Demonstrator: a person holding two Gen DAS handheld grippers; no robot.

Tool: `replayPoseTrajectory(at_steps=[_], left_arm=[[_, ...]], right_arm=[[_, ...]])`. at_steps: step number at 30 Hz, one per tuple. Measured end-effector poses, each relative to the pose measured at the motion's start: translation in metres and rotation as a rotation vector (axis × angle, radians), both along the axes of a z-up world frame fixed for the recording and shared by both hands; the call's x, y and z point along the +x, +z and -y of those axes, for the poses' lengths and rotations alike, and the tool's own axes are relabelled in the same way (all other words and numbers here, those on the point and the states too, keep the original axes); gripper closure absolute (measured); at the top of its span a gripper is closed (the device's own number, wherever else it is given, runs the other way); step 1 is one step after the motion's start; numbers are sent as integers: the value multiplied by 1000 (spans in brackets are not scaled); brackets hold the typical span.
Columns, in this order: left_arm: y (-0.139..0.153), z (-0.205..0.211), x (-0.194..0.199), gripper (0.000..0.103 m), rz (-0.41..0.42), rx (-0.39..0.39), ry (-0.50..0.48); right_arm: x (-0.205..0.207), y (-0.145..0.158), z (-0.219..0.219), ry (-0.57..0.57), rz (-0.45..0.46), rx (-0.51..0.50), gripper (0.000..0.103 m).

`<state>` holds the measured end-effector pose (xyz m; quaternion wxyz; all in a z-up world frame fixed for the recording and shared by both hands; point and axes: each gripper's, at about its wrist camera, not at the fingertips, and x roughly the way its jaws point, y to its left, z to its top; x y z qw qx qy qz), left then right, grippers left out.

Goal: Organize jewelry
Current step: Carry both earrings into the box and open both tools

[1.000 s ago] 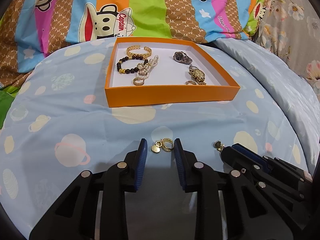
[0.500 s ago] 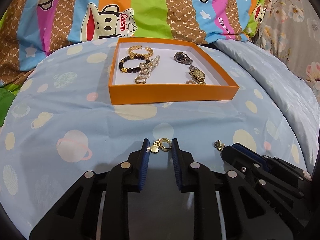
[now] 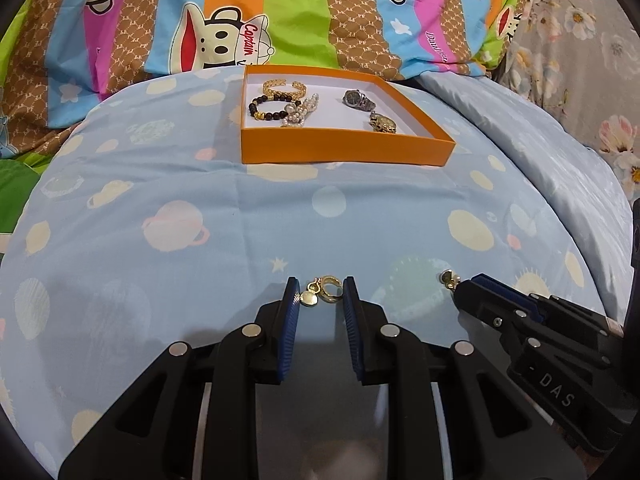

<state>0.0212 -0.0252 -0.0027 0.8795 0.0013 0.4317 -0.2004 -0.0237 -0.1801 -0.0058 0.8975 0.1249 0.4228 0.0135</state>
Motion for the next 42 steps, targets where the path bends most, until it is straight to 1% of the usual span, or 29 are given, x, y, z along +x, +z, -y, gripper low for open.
replayPoseTrajectory(at_steps=[4,10,14,20,26,34,39,42], left_arm=[[1,-2,-7,82,-8,-2,-5],[8,-3,-6,82,-16,-19,-14],[16,-2,1,82,-8,-24,-21],[33,2,19,82,28,-29,-13],[52,9,47,82,70,-46,-9],[75,25,92,82,153,-48,-8],[75,39,122,82,176,-33,-2],[71,44,142,82,172,-28,9]], right_arm=[[-2,7,-1,6,7,7,89],[2,24,-4,19,42,1,89],[8,27,-4,23,47,13,89],[25,35,-7,38,64,12,89],[51,48,-3,43,100,5,89],[102,72,6,44,175,-37,89],[138,76,12,42,194,-57,89],[159,72,19,37,186,-45,89]])
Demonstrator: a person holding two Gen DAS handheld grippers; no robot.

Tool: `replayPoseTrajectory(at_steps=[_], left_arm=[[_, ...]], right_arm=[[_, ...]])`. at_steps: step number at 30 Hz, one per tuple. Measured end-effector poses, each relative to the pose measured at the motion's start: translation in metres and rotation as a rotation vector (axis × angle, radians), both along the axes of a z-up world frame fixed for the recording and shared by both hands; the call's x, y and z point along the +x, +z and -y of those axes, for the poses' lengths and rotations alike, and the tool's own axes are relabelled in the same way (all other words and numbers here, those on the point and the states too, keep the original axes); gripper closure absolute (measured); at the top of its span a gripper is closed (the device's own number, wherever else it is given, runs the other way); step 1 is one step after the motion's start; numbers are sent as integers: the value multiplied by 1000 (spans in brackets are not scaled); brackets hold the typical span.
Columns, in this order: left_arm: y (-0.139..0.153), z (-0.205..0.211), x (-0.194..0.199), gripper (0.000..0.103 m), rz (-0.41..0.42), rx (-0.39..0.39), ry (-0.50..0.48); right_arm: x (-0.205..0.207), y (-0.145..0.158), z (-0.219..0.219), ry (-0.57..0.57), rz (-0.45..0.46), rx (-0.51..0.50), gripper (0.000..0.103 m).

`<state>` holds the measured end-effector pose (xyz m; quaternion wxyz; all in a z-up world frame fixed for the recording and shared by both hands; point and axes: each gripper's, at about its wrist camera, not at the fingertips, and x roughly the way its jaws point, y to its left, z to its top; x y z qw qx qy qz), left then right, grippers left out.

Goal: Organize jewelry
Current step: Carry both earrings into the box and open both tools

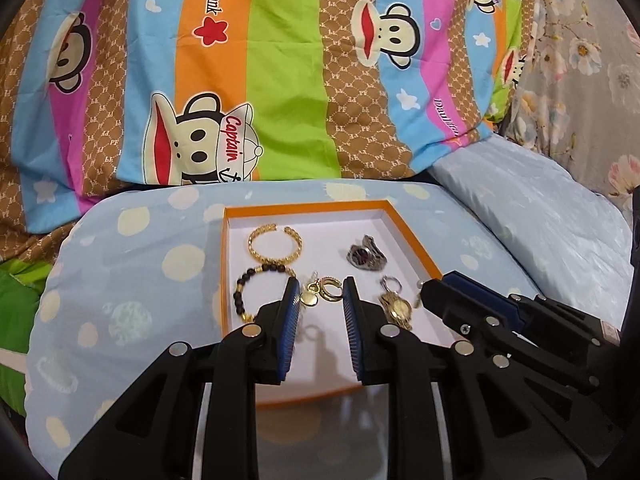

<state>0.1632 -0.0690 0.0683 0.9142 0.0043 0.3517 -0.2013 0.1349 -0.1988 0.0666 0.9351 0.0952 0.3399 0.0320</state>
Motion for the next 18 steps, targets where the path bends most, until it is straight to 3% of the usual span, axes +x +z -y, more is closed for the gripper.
replayPoseTrajectory(at_steps=[10,18], left_arm=[[-31,10,51,82,-38,32,41],[-48,8,65,82,-58,38,36]], right_arm=[[53,-26,7,-19,-45,-24,89],[71,-44,8,-16,-73,-26,89]])
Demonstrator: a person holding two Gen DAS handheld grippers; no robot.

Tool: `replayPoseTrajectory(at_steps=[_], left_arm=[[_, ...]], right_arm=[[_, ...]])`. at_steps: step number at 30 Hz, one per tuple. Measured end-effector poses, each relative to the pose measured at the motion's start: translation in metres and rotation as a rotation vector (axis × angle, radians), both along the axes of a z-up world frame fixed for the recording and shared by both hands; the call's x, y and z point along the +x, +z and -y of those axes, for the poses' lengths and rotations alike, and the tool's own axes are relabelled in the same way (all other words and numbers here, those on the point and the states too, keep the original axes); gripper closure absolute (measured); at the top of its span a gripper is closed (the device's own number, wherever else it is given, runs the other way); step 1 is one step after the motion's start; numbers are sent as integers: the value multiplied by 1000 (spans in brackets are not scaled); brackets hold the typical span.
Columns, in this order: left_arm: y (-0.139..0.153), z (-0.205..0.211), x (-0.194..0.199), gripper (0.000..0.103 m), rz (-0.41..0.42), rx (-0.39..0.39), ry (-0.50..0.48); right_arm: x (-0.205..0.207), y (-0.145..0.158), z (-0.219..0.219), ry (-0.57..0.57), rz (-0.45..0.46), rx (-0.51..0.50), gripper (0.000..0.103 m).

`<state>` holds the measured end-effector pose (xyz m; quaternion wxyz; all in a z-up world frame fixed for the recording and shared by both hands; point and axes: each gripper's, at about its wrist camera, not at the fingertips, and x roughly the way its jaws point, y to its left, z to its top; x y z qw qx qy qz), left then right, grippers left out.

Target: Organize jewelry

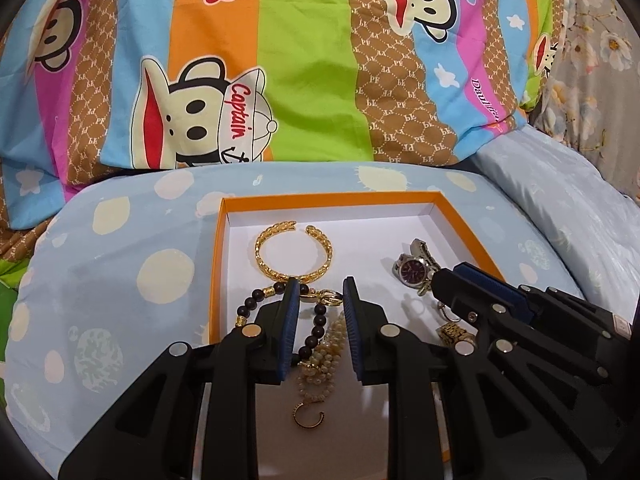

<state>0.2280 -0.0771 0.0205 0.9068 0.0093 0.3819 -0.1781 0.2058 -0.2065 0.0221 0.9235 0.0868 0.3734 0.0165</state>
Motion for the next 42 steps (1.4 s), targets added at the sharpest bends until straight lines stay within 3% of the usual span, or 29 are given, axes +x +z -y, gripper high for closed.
replayPoseTrajectory(at_steps=[27,42], left_arm=[[-7,-1,0,79,7,-6,10],[-10,-4,-22,78,20,13,40]], right_arm=[[1,-8,7,-13,-1,24,88],[-32,-9,-4,-30,1,-27,82]])
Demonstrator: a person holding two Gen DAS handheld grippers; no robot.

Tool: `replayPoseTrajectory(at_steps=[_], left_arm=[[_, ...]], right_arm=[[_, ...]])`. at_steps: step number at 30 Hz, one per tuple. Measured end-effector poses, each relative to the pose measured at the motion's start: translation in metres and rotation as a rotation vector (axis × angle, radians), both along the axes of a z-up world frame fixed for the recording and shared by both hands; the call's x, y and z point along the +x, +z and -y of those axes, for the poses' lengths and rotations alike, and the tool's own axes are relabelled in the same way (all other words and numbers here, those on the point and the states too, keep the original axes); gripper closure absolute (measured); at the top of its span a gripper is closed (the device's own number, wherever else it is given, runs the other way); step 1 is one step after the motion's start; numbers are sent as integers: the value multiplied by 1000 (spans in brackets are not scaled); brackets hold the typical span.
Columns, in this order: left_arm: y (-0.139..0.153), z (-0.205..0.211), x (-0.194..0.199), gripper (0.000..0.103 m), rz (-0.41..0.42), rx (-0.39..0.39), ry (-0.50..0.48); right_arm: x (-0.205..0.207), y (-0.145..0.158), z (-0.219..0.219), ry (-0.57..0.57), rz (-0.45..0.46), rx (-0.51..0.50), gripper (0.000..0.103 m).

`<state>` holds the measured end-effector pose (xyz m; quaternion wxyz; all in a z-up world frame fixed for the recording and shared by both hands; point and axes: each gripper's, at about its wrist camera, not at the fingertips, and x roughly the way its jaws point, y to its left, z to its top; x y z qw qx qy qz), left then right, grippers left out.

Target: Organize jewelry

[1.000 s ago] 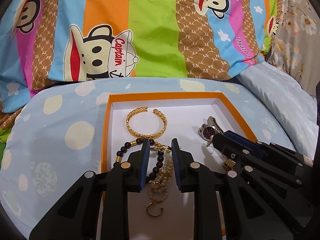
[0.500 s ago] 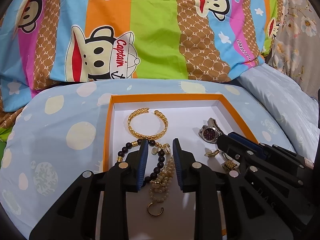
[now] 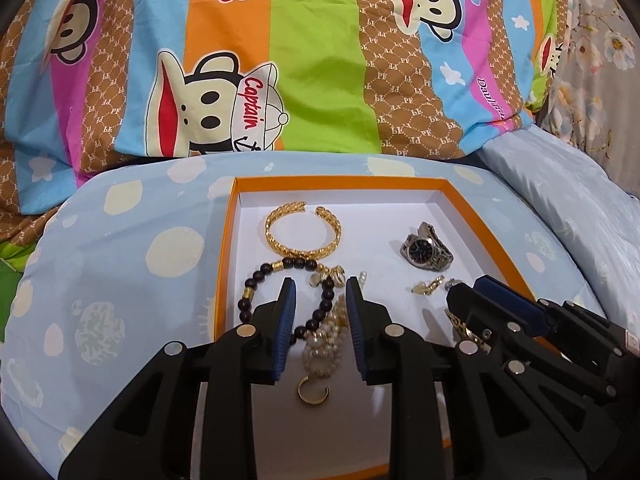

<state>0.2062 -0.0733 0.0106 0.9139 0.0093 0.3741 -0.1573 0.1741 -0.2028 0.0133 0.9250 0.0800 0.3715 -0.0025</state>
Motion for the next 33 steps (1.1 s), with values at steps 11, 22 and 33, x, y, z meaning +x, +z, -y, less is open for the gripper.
replayPoseTrajectory(at_steps=[11,22,33], left_arm=[[-5,-6,-34,78,-32,-14,3],[-7,-11,-67,79,-46,10,-14],[4,-24,-97,66,12,0,47]], right_arm=[[-36,-5,-1,-23,-24,16,81],[-71,-3,-16,-19,-21,-44,81],[-109,6,-22,-29,51,-53,72]])
